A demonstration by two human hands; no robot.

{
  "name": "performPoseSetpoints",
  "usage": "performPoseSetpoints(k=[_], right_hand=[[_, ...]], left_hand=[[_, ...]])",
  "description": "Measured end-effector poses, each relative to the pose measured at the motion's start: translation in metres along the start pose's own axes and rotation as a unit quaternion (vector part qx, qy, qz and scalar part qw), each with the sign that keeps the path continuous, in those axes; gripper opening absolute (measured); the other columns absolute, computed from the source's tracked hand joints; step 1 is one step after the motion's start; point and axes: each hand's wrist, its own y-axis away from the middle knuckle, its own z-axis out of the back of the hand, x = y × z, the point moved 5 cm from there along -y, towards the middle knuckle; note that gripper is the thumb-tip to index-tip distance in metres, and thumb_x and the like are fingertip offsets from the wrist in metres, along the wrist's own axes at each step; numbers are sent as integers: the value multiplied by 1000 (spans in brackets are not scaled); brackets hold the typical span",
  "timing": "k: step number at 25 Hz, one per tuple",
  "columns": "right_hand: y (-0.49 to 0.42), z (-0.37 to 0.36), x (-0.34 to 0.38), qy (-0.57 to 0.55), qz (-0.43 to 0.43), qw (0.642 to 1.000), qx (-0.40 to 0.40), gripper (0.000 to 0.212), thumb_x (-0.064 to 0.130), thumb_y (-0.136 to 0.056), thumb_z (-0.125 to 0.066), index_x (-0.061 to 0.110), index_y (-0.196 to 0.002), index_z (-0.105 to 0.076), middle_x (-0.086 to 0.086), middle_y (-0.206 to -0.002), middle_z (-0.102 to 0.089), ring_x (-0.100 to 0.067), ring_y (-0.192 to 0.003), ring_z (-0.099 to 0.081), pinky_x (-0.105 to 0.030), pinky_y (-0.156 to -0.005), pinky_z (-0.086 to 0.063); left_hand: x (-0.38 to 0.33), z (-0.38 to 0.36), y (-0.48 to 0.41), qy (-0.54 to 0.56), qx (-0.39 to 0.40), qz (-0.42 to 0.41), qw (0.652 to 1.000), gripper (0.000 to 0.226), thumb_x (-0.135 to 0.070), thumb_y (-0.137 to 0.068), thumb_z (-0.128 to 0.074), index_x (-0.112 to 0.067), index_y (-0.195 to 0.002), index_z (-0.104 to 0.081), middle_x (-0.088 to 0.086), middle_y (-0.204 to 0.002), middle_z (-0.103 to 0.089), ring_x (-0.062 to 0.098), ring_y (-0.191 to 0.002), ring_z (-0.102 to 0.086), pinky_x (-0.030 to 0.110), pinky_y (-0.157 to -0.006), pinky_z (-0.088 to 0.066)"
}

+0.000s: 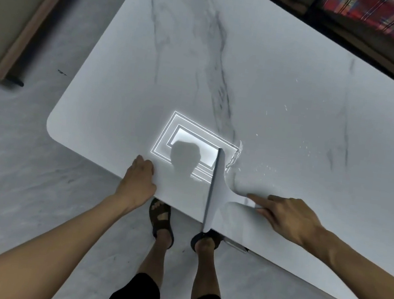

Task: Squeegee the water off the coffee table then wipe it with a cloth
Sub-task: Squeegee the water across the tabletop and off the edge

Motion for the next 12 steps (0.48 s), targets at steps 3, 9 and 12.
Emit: performPoseSetpoints(k=[3, 9, 12], right_hand=[[21, 4, -20, 33, -28, 999, 12, 60, 63, -89, 4, 57, -142, -22, 15, -93, -61, -21, -75, -65, -33, -62, -51], [-18, 3, 58, 6, 114, 993, 12, 42, 50, -101, -28, 50, -143, -30, 6, -103, -64, -26, -80, -66, -33, -60, -45], [-49, -14, 91, 42, 147, 987, 43, 43, 45, -103, -30, 44, -146, -30, 0, -106, -63, -29, -83, -63, -32, -58, -36]], left_hand=[[-8, -13, 1, -7, 52, 28, 998, 27, -7, -83, -50, -7, -109, -44, 20, -146, -27, 36, -117, -49, 39, -89, -45], [-8, -11, 9, 33, -20, 35, 999, 19, -6, -84, -48, -14, -100, -42, 15, -120, -53, 30, -95, -59, 33, -69, -44], [-11, -16, 14, 61, -35, 49, 996, 25, -7, -84, -52, -17, -103, -41, 3, -93, -55, 16, -74, -55, 31, -60, -45]])
